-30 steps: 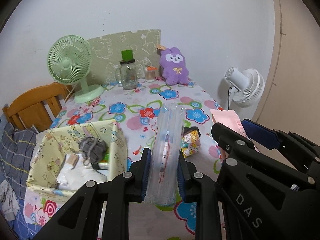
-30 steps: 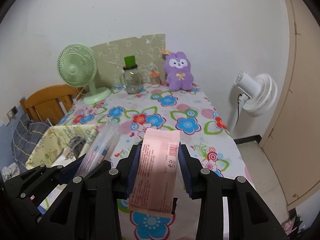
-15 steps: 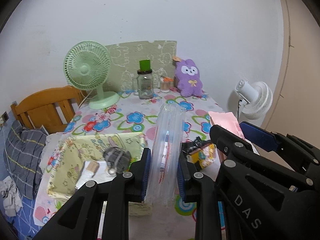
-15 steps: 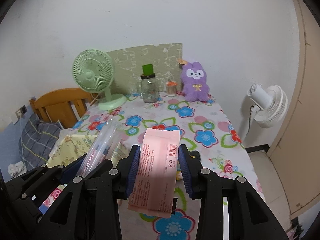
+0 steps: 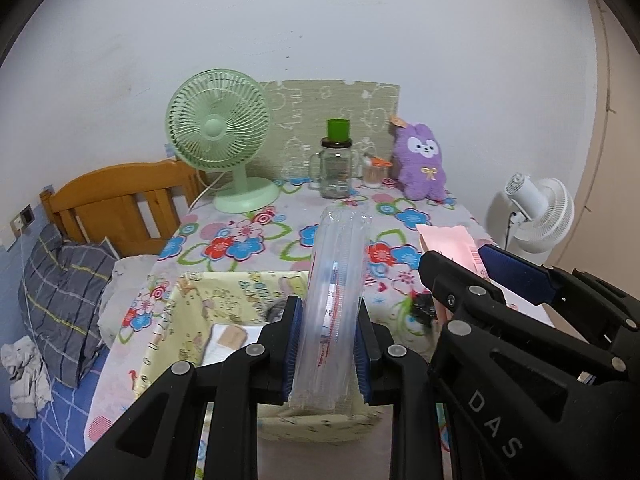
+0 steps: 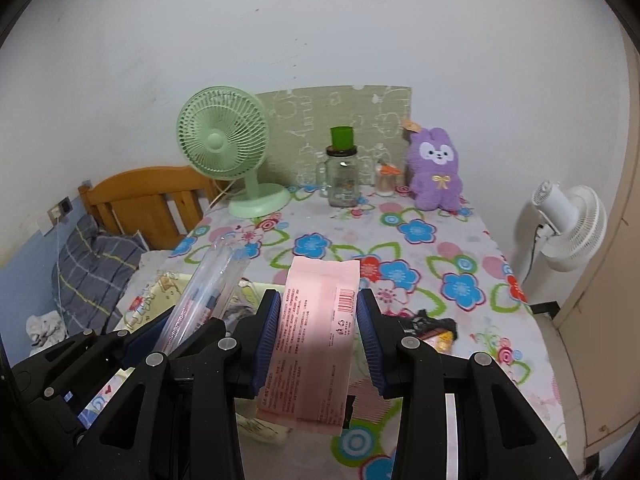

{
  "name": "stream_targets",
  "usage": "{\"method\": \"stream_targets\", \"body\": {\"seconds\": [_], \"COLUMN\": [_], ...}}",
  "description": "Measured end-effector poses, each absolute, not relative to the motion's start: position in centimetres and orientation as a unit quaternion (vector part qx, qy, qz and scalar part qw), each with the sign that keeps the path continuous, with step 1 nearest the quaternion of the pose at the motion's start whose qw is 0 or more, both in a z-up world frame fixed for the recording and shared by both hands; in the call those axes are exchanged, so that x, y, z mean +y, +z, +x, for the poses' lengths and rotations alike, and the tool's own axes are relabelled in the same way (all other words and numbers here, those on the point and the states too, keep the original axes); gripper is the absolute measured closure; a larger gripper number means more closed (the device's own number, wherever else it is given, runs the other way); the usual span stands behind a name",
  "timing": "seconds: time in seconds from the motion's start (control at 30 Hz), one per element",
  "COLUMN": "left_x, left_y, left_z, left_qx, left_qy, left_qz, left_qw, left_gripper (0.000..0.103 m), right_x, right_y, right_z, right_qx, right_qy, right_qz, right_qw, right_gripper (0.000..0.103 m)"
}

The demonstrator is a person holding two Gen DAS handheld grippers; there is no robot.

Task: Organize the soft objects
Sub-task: 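Carry the clear tube pack with the left tool while the right tool carries the pink packet to the box, then release the clear tube pack into the box while the right tool drops the pink packet in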

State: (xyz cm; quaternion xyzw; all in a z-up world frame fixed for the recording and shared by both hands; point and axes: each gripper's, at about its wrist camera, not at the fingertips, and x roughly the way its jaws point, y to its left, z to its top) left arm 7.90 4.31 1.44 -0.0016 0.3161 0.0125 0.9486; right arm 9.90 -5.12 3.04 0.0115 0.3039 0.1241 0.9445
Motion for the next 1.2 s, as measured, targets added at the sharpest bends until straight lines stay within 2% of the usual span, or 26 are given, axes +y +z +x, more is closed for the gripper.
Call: {"method": "stream_targets", "body": {"seconds": [0.9, 1.2], "left_x": [12.1, 14.2], "left_y": [-2.7, -4.0], "left_z": [11.5, 11.9], "left_qx": [0.374, 0.394], "left_qy": [0.07, 0.079], "left_qz": [-0.019, -0.034], "left_qw": [0.925, 0.915], "left_gripper": [0.079, 0.072], "right_x": [3.5, 5.8], "right_y": [-1.1, -2.6], "right_z": [15.1, 15.8], "right_qx": [0.353, 0.372], "right_qy": [0.181, 0.206], "right_qz": [0.0, -0.006], "right_qw": [0.918, 0.905], "right_gripper": [0.061, 0.061]}}
